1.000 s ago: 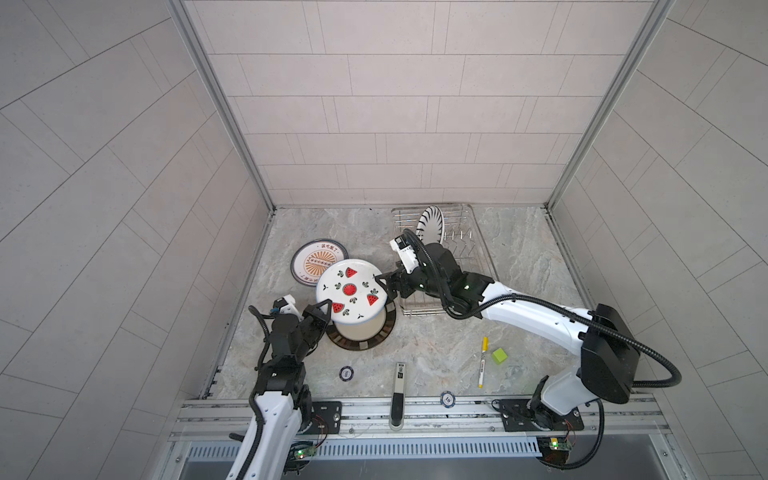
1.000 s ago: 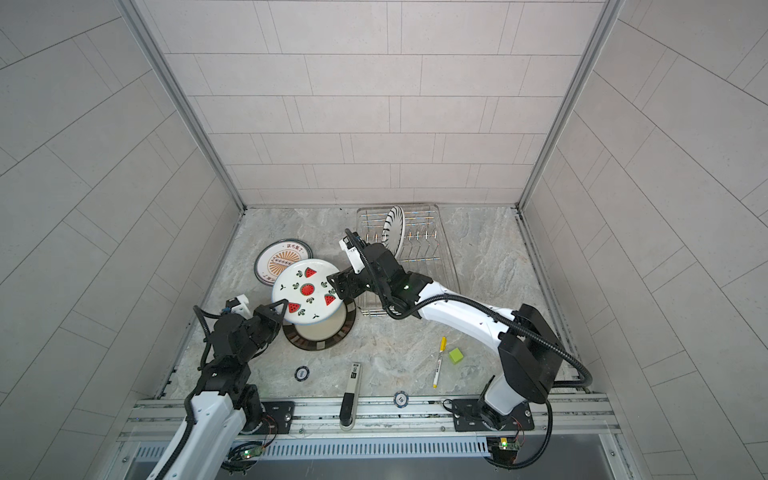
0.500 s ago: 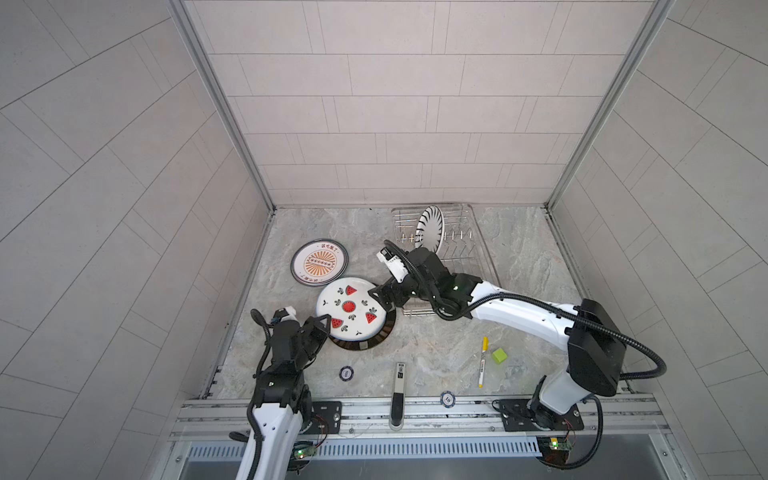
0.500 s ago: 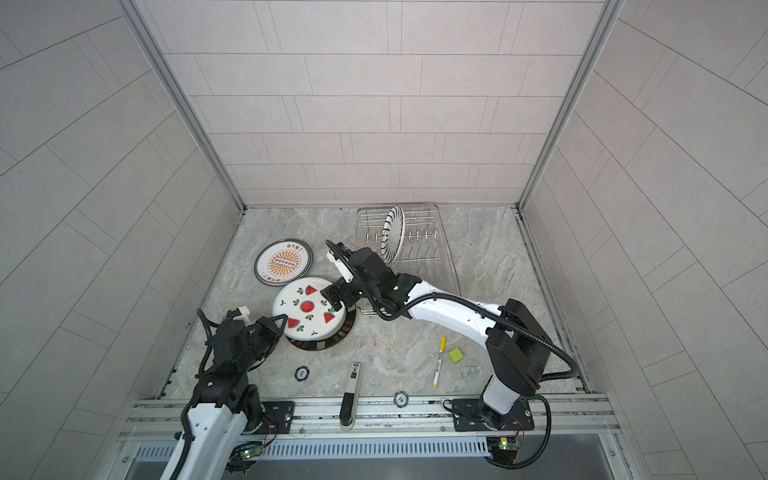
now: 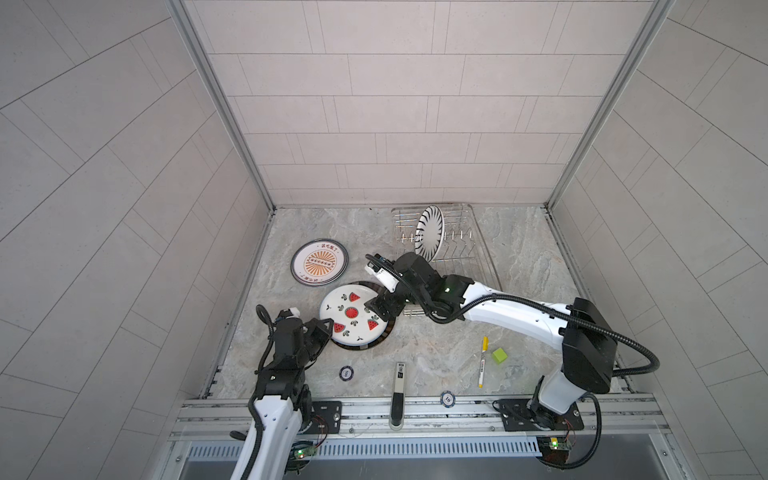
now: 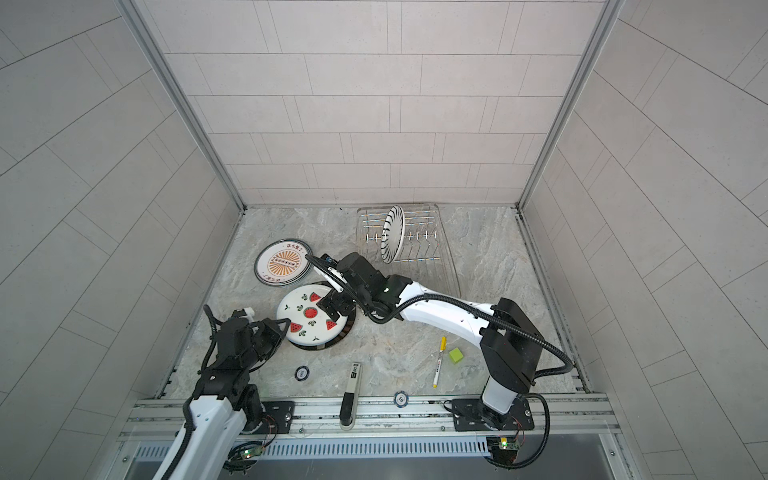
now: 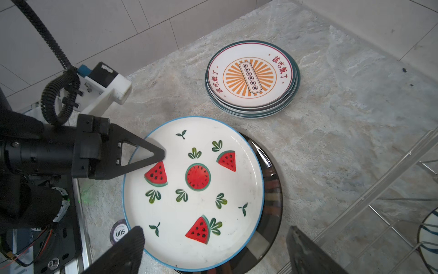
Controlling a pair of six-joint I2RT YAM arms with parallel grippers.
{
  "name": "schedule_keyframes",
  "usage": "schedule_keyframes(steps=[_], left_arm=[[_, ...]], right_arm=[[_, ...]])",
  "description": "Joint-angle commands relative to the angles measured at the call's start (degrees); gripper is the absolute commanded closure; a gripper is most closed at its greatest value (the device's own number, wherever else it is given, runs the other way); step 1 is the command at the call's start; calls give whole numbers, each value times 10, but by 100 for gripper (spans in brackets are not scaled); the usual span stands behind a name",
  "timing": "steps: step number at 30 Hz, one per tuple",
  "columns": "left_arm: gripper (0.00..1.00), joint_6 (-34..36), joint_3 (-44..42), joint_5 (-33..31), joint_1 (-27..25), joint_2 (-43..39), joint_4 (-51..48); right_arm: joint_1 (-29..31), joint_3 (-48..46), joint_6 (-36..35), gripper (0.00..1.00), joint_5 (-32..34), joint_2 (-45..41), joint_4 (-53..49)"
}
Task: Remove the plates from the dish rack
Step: 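Lower the watermelon plate flat onto the dark-rimmed plate and release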
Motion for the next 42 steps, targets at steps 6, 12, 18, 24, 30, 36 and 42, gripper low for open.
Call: schedule_keyframes(steps=[6,12,18,24,30,36,42], left_arm=[[87,-6,19,24,3,17,101],[82,4,19,14,3,28,102],[71,32,29,-12,2,41,77],[67,39,25,-19,2,69,95],[63,54,27,-35,3,84,94],[61,70,33,-41,2,96,88],[56,86,39,-43,0,117,89]], right_arm=[[2,-8,-23,8,16,-5,8],[3,-11,-25,9,18,-7,7],[4,-7,-27,10,26,-5,3],[4,-6,-30,10,26,-7,-1],[4,-5,-33,10,30,-9,-4],[5,-5,-33,10,32,-7,-5],[6,-5,-32,10,33,-7,-4]])
